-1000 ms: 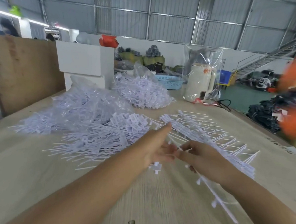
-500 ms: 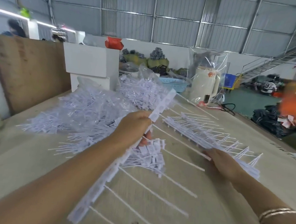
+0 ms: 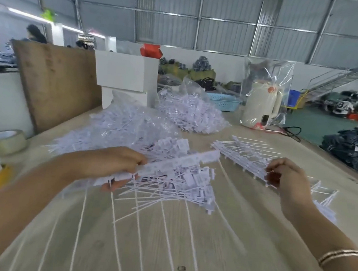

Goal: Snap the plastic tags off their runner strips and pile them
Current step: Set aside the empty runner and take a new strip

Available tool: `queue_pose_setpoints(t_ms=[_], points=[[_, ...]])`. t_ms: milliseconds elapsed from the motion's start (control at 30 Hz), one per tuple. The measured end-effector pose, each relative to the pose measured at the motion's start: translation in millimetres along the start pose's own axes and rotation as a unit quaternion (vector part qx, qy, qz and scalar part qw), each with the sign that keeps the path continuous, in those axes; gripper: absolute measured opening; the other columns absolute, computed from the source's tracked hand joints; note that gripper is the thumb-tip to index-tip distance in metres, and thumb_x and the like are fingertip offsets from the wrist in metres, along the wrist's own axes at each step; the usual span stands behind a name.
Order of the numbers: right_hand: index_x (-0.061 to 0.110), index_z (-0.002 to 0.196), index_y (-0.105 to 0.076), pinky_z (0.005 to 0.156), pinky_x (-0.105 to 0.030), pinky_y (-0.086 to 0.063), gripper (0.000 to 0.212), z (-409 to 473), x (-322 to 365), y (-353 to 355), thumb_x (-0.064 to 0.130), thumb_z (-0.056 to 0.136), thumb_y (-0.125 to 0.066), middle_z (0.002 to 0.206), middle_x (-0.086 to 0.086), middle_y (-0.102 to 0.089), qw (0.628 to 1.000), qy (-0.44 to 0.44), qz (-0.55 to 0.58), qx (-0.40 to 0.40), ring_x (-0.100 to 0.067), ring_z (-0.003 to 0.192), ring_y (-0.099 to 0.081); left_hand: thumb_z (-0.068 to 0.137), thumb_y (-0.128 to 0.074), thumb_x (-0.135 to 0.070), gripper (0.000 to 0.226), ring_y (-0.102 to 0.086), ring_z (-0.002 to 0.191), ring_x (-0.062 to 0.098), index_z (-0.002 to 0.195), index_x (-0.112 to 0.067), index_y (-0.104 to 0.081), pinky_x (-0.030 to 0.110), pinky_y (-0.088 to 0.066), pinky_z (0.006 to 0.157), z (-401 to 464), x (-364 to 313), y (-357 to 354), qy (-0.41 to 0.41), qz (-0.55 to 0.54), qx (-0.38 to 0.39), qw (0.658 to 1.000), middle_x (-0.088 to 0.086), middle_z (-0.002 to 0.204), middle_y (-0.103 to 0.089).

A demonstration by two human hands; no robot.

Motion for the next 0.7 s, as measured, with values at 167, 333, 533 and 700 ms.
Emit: queue_pose_setpoints(t_ms=[167, 333, 533, 700], points=[[0.032, 0.079, -0.068, 0.053, -0.01, -0.036, 0.024, -48, 3, -63, 0.036, 0.095, -0.049, 0.067, 0.02, -0.061, 0.927, 0.042, -0.206, 0.312, 0.004, 0.051, -0.05, 0.094, -0.045, -0.017, 0.03, -0.049, 0.052, 0.009, 0.07, -0.031, -0.055, 0.023, -0.042, 0.053, 12, 21, -13, 0.02, 0.108, -0.008, 0.994, -0.015, 0.054, -0.053], [0.028, 0.055, -0.065, 0.054, -0.01, -0.037, 0.031, -62, 10, -85, 0.037, 0.085, -0.063, 0.055, 0.013, -0.058, 0.902, 0.041, -0.203, 0.378, 0.0, 0.053, -0.051, 0.098, -0.042, -0.029, 0.026, -0.052, 0.068, 0.009, 0.078, -0.038, -0.055, 0.035, -0.048, 0.073, 14, 35, -8, 0.003, 0.232, -0.035, 0.972, -0.015, 0.068, -0.053], [0.018, 0.055, -0.065, 0.049, -0.016, -0.033, 0.023, -70, 0, -89, 0.032, 0.072, -0.071, 0.052, 0.003, -0.049, 0.92, 0.004, 0.002, 0.392, -0.009, 0.047, -0.039, 0.09, -0.025, -0.064, 0.038, -0.049, 0.064, 0.009, 0.07, -0.042, -0.049, 0.025, -0.038, 0.062, 13, -9, -38, -0.048, 0.259, -0.07, 0.962, -0.019, 0.062, -0.051], [0.016, 0.058, -0.068, 0.055, -0.022, -0.031, 0.022, -75, -9, -85, 0.029, 0.076, -0.063, 0.053, 0.0, -0.049, 0.915, 0.012, -0.006, 0.403, -0.01, 0.05, -0.04, 0.092, -0.018, -0.064, 0.057, -0.047, 0.068, 0.008, 0.071, -0.023, -0.052, 0.036, -0.027, 0.083, 23, -19, -62, -0.018, 0.436, -0.129, 0.891, -0.005, 0.063, -0.052]])
Point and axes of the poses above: each hand's wrist, its own z-axis towards the middle knuckle, its own y-axis out of the back of the hand, x = y × z, the point moved 3 cm from there along z, towards the middle knuckle
